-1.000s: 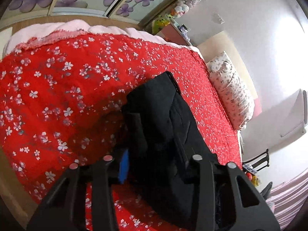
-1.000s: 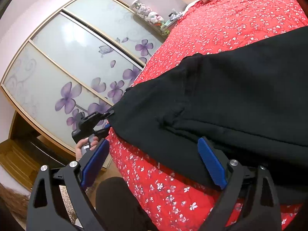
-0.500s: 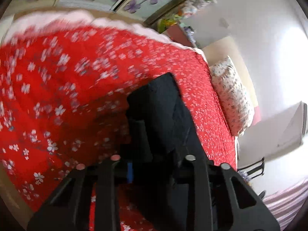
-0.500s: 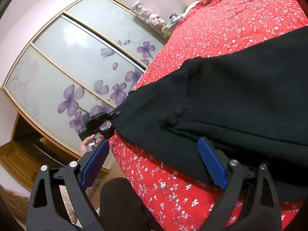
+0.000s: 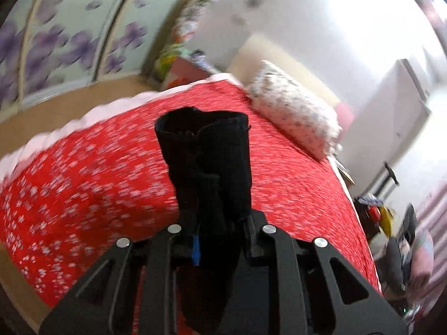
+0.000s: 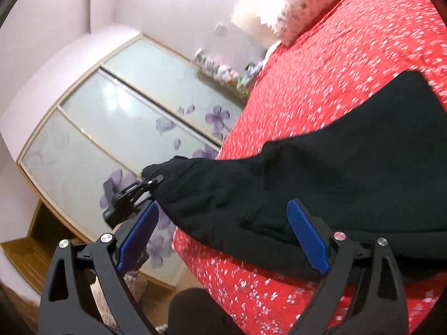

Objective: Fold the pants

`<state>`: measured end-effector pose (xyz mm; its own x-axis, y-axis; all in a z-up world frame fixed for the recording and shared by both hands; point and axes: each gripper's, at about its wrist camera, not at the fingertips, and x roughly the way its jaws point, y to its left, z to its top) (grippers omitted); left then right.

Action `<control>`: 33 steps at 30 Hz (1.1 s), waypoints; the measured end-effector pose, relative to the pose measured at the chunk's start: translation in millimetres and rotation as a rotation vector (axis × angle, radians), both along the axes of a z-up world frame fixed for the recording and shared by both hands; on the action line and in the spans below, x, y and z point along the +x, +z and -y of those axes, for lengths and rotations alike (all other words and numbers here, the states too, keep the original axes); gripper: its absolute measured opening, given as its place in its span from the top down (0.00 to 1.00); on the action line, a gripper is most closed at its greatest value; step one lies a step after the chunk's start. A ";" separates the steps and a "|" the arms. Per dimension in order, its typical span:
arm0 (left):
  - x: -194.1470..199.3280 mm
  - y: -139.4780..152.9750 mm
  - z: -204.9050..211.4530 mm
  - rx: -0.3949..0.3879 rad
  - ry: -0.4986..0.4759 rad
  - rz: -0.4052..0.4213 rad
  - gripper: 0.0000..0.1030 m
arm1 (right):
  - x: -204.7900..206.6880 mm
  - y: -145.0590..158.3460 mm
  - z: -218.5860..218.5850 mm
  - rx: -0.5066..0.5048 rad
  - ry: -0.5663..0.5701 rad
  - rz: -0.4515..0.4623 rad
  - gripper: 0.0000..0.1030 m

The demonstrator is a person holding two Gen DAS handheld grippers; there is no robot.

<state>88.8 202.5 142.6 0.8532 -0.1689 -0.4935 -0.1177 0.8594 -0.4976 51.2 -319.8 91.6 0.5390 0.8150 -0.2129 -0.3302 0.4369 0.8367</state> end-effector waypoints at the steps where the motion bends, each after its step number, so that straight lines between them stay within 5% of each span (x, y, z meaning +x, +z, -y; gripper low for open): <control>1: 0.9 10.0 15.9 0.009 -0.030 0.017 0.80 | -1.2 1.3 6.9 0.010 -0.021 0.004 0.08; 10: 4.0 36.6 165.5 0.038 -0.302 0.064 0.80 | -20.5 6.0 91.0 0.118 -0.344 0.007 0.08; 17: 15.2 -28.3 302.5 0.055 -0.503 -0.066 0.81 | -40.5 1.9 144.7 0.180 -0.550 0.001 0.01; 19: 13.4 -58.0 340.6 0.131 -0.545 -0.100 0.81 | -41.4 -1.0 151.9 0.191 -0.572 0.000 0.01; 23: 8.3 -105.1 380.9 0.236 -0.577 -0.185 0.81 | -42.8 -7.6 157.5 0.212 -0.573 -0.025 0.01; 29: -6.6 -83.4 393.2 0.257 -0.577 -0.094 0.81 | -42.6 -4.3 164.8 0.206 -0.588 -0.012 0.01; 33: -20.9 -103.4 427.0 0.389 -0.632 -0.097 0.80 | -38.9 -4.1 164.4 0.199 -0.582 -0.012 0.01</control>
